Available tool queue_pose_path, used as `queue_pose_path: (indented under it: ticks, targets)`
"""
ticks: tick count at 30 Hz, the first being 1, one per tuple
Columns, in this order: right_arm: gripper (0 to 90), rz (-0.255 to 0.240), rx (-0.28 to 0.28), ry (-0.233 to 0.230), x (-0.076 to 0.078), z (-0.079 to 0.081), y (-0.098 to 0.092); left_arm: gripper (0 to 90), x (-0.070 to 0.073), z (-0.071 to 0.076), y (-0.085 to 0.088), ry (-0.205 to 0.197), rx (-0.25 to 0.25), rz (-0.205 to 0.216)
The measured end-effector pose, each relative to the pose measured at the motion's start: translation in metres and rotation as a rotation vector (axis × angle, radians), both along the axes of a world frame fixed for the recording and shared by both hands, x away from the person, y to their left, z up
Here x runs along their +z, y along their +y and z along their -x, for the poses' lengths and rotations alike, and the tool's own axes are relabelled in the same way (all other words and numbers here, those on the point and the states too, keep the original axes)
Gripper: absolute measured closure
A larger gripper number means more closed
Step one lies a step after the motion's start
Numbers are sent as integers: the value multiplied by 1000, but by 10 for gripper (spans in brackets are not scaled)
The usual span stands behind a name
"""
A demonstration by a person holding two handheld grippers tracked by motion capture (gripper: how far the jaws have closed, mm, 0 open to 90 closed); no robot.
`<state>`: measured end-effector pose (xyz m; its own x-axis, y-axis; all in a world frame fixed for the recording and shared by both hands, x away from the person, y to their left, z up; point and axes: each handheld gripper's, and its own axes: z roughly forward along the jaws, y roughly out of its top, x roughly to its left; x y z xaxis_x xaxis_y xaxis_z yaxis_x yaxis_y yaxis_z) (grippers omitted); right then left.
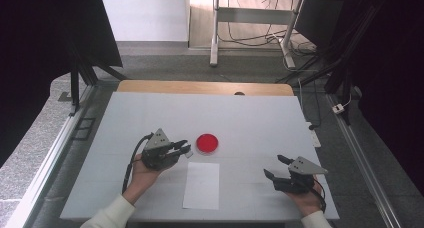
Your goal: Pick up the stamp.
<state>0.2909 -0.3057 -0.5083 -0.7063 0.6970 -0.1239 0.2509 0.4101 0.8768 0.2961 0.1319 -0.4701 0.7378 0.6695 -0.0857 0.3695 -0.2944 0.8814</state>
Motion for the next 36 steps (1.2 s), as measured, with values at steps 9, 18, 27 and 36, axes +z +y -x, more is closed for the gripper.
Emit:
queue_pose_path:
  ticks: [9,18,27,36]
  targets:
    - [259,-2,-9,-5,0,0,0,748,9,-6,-15,0,-44,23]
    - [271,-2,-23,-13,3,0,0,748,15,-14,-38,25,-111,65]
    - [271,9,-40,-8,1,0,1,748,17,-7,-44,17,-160,60]
    - [271,3,-47,-5,0,5,1,747,14,-7,-46,24,-163,55]
